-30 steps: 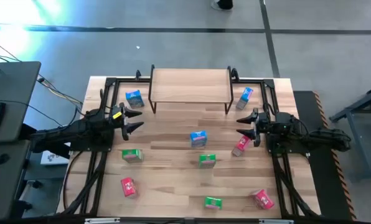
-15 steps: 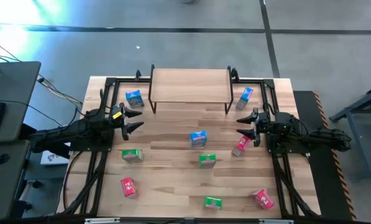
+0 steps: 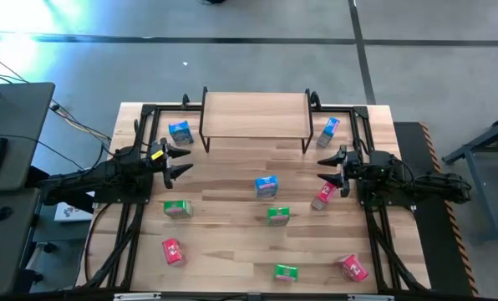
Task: Stack cereal on shelf
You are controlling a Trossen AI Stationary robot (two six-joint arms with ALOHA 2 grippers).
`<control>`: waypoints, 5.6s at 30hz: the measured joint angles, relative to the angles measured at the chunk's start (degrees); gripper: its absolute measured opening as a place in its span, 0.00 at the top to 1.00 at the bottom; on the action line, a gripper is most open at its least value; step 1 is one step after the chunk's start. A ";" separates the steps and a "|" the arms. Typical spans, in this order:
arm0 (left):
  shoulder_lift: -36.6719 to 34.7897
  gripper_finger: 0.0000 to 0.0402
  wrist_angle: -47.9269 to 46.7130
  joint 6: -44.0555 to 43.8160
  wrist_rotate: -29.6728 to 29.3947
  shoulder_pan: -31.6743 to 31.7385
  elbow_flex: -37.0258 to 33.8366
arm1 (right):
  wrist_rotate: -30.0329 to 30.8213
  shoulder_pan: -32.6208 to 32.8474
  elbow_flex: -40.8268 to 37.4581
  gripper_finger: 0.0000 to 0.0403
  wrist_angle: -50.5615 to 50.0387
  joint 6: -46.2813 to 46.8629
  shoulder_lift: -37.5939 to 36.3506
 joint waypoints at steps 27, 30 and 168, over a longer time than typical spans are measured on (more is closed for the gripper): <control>-0.02 0.36 0.00 -0.02 -0.06 -0.02 0.00 | 0.00 0.00 0.00 0.41 0.00 0.00 -0.01; -0.02 0.36 0.04 -0.01 -0.92 -0.01 0.00 | 0.00 0.00 0.00 0.41 0.00 0.02 -0.01; 90.27 0.10 -61.86 38.73 0.59 40.20 67.52 | 0.00 0.00 0.00 0.41 0.00 0.02 -0.01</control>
